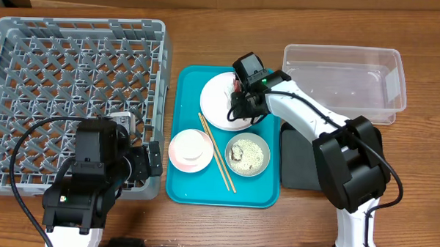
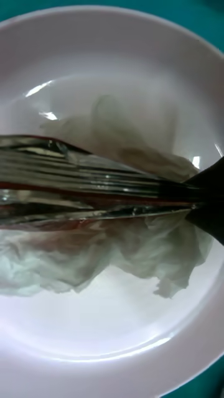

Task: Sort waste into correct bins and load items into the dishwasher
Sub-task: 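Reach the right gripper to the white plate and grasp the red wrapper and tissue, then carry the wrapper and tissue right and drop them into the clear bin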

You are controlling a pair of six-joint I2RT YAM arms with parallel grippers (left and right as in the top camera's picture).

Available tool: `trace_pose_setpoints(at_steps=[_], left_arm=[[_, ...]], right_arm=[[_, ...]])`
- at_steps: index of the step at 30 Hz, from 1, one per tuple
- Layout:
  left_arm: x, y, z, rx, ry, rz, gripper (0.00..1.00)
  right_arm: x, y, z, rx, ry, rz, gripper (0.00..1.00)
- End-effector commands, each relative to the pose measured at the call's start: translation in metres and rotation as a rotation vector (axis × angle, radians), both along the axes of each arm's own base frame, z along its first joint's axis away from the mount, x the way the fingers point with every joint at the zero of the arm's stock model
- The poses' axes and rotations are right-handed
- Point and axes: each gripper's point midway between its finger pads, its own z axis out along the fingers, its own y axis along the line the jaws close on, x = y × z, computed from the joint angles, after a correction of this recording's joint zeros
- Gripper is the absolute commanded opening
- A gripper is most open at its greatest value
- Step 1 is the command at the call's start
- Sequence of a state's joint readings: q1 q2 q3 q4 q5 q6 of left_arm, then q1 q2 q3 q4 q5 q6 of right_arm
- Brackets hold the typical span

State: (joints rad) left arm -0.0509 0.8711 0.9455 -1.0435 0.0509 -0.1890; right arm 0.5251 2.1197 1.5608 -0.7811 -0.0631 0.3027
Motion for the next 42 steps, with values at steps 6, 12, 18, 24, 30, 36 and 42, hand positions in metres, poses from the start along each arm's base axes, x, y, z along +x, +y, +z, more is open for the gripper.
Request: trace_pose_setpoints(at_steps=[6,12,18,24,30,36,42], left_arm=[[0.004,-0.001,0.011,-0.010,-0.030,0.012,1.00],[0.004,-0.001,0.011,-0.010,-0.030,0.012,1.00],[0.004,-0.001,0.011,-0.010,-0.030,0.012,1.00],[0.004,-0.001,0.011,-0.010,-0.031,0.012,1.00],[0.004,-0.001,0.011,-0.009,-0.031,0.012,1.00],[0.004,0.000,0.011,-0.006,-0.031,0.015,1.00],[0.004,0.001,0.011,-0.004,-0.030,0.016,1.00]], right_arm=[[0.034,-0.022,0.125,0.103,-0.188,-0.134,0.04],[0.051,-0.122,0.167,0.136,-0.213,-0.551,0.04],[0.036,-0.190,0.132,0.091,-0.071,-0.823,0.06],[0.040,-0.201,0.130,0.088,-0.087,-0.808,0.74],[0.034,-0.185,0.179,0.162,-0.149,-0.605,0.87],[-0.027,-0.182,0.223,0.130,-0.153,-0.514,0.87],[-0.077,-0.152,0.228,0.123,-0.152,-0.363,0.86]])
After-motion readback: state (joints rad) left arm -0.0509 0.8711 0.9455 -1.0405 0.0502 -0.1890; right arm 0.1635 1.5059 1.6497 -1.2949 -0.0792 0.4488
